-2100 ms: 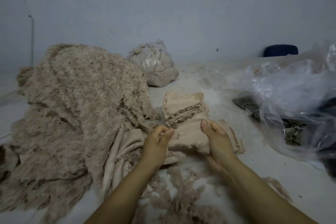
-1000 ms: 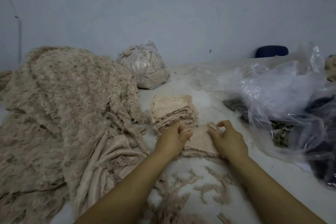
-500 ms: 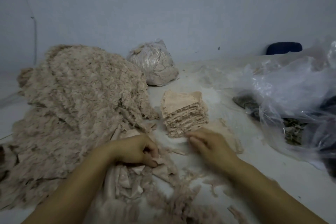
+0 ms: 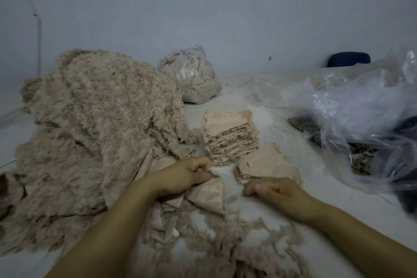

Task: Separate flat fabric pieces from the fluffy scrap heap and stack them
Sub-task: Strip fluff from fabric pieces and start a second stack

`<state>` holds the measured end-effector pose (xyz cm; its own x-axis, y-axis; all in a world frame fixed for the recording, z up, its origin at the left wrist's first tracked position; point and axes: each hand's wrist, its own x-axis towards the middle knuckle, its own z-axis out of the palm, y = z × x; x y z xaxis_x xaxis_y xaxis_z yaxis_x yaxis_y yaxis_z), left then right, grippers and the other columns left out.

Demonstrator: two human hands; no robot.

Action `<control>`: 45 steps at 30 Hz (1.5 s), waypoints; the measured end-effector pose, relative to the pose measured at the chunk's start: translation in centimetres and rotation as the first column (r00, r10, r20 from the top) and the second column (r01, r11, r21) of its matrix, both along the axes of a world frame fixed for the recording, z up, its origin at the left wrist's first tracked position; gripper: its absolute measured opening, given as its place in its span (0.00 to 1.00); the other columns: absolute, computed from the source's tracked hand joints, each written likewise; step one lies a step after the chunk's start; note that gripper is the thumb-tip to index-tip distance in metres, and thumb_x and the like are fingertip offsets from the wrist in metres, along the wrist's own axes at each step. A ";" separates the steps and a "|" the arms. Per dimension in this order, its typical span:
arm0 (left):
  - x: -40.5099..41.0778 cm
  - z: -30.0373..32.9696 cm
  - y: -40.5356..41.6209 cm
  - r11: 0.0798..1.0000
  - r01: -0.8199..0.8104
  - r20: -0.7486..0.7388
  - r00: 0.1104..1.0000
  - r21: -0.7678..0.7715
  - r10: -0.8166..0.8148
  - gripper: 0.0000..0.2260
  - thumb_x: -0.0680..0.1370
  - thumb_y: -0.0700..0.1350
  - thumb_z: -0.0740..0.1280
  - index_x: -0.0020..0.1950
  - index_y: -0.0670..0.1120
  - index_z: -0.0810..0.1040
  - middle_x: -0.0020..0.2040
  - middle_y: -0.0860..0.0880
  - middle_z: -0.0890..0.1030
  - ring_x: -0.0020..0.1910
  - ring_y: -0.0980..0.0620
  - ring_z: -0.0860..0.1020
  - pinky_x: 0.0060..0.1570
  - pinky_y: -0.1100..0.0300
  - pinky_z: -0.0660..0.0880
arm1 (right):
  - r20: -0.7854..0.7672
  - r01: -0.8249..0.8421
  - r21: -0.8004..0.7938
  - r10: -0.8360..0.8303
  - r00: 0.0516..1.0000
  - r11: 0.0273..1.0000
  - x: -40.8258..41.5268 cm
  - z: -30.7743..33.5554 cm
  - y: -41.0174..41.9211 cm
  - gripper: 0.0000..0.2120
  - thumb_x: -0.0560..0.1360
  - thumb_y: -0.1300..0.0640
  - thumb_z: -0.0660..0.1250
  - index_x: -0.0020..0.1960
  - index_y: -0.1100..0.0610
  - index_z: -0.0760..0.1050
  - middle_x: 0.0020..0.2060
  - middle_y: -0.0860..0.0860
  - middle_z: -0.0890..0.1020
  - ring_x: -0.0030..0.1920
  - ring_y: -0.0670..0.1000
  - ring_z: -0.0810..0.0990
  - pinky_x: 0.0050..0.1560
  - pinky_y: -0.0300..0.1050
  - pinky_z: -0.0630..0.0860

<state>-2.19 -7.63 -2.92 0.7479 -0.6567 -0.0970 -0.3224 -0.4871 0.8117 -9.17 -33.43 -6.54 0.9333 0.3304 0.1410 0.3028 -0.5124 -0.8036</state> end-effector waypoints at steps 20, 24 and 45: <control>-0.5 -3.4 0.3 0.985 -0.143 0.119 0.981 -0.094 0.154 0.12 0.81 0.45 0.60 0.38 0.46 0.73 0.28 0.51 0.76 0.26 0.54 0.73 0.35 0.57 0.73 | -0.242 0.463 0.627 -0.408 0.881 0.627 2.0 1.7 3.4 0.10 0.79 0.66 0.59 0.39 0.61 0.68 0.18 0.55 0.74 0.17 0.47 0.70 0.19 0.35 0.66; -0.3 -3.4 -0.3 0.896 -0.281 0.057 0.946 -0.345 0.319 0.11 0.79 0.50 0.63 0.39 0.48 0.77 0.29 0.53 0.77 0.27 0.56 0.74 0.32 0.60 0.71 | -0.204 0.419 0.614 -0.378 0.903 0.669 2.0 1.7 3.5 0.12 0.80 0.64 0.60 0.38 0.61 0.69 0.19 0.55 0.73 0.18 0.48 0.68 0.20 0.36 0.66; -1.0 -1.3 -3.8 0.854 -0.073 -0.208 0.977 -0.516 -0.042 0.04 0.72 0.49 0.68 0.43 0.49 0.78 0.28 0.57 0.73 0.24 0.61 0.68 0.24 0.71 0.66 | -0.598 0.518 0.633 -0.061 0.799 0.576 2.1 0.9 4.2 0.13 0.74 0.60 0.67 0.52 0.70 0.79 0.48 0.66 0.82 0.45 0.60 0.80 0.50 0.54 0.77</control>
